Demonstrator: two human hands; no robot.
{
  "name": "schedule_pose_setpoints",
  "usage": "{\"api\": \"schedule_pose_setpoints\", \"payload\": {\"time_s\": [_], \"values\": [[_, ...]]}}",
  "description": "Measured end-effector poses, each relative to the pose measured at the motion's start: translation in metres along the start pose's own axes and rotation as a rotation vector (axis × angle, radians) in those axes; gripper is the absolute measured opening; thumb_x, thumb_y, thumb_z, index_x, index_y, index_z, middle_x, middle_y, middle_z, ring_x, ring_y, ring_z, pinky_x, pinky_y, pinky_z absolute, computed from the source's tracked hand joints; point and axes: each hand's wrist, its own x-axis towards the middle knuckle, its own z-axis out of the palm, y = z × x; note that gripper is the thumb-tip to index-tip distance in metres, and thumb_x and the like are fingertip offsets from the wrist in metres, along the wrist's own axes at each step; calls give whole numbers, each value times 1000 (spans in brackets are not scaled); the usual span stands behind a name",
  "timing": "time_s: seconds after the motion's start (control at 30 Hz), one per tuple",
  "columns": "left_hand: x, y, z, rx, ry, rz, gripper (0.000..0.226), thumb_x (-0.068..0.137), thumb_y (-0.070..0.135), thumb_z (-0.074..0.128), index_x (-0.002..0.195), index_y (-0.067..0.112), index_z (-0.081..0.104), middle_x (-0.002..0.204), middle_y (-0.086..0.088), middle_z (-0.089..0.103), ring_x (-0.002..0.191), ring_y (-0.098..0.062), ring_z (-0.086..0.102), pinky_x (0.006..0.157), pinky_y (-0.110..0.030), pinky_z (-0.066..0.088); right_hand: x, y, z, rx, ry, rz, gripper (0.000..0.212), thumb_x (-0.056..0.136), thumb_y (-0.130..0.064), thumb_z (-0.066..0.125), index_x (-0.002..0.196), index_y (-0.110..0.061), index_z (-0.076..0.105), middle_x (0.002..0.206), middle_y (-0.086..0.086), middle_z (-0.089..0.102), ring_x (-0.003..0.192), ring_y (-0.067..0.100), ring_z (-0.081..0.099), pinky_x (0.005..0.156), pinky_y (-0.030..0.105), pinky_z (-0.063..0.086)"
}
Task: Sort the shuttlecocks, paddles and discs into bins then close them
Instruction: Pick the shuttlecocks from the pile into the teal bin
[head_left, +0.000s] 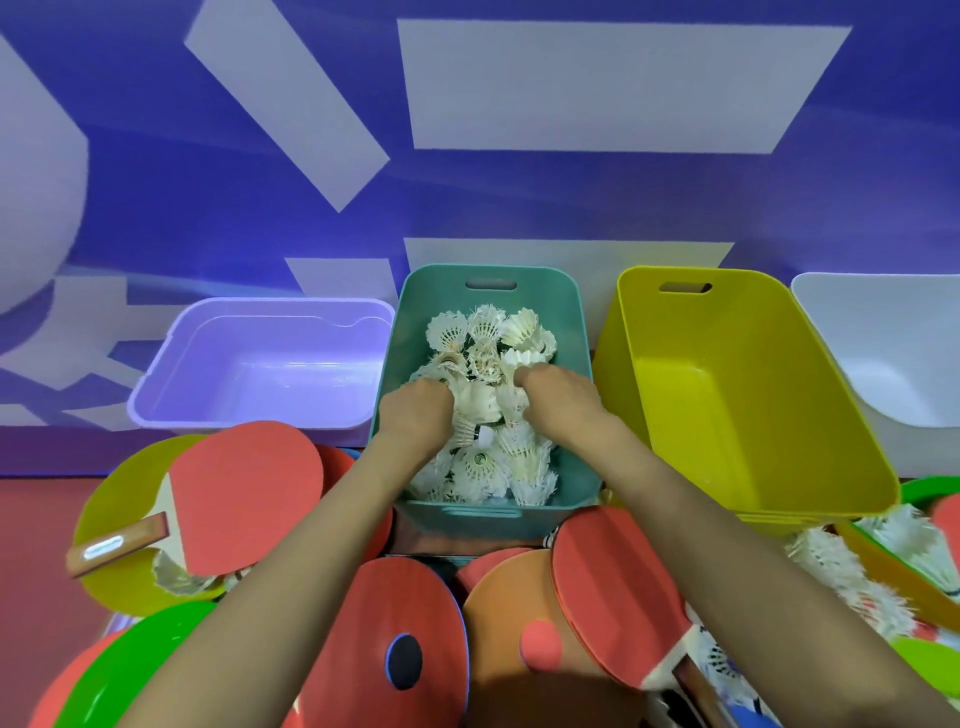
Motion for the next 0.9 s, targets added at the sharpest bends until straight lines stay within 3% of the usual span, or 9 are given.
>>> {"api": "schedule_pose_setpoints", "payload": {"time_s": [0.13, 0.27, 0.37, 0.53, 0.73, 0.83, 0.9], "values": [[-13, 0, 3, -11, -121, 41, 28, 90, 32, 56, 107, 11, 66, 123, -10, 54, 114, -30, 51, 89, -40, 47, -29, 7, -8, 100, 92, -25, 34, 90, -18, 54, 125, -14, 52, 124, 8, 54, 115, 26, 49, 85, 36, 44], [-31, 16, -8, -270, 118, 129, 35, 89, 32, 58, 120, 15, 60, 125, -7, 53, 119, -27, 47, 96, -37, 42, -65, 15, -15, 213, 200, -41, 37, 91, -26, 57, 127, -18, 52, 127, 4, 54, 118, 24, 46, 94, 34, 39], [-55, 42, -14, -526, 264, 205, 32, 87, 30, 62, 117, 18, 61, 119, -5, 56, 117, -24, 47, 97, -34, 39, -99, 24, -19, 281, 321, -26, 37, 90, -25, 58, 126, -17, 54, 125, 3, 56, 115, 23, 46, 94, 32, 37], [-102, 94, -18, -713, 458, 420, 25, 87, 20, 60, 112, 16, 62, 113, -2, 55, 111, -20, 50, 95, -29, 39, -163, 51, -15, 391, 482, -17, 31, 89, -19, 59, 120, -14, 59, 118, 4, 60, 111, 24, 51, 92, 32, 39], [-136, 155, 14, -682, 300, 625, 25, 87, 26, 55, 109, 17, 63, 106, 0, 59, 99, -19, 57, 83, -33, 48, -234, 89, 12, 427, 485, 81, 28, 92, -22, 56, 120, -15, 59, 115, 3, 60, 107, 22, 53, 85, 27, 39], [-137, 175, 40, -568, 129, 610, 27, 87, 22, 60, 114, 17, 62, 111, -3, 58, 106, -23, 55, 89, -34, 44, -258, 113, 34, 436, 411, 197, 30, 94, -23, 56, 123, -16, 56, 119, 5, 58, 109, 25, 52, 85, 32, 42], [-135, 186, 54, -511, 34, 597, 32, 87, 24, 62, 118, 17, 59, 115, -4, 55, 110, -23, 52, 92, -33, 42, -266, 127, 50, 433, 283, 296, 37, 94, -24, 55, 130, -17, 50, 129, 6, 52, 118, 27, 46, 92, 36, 40]]}}
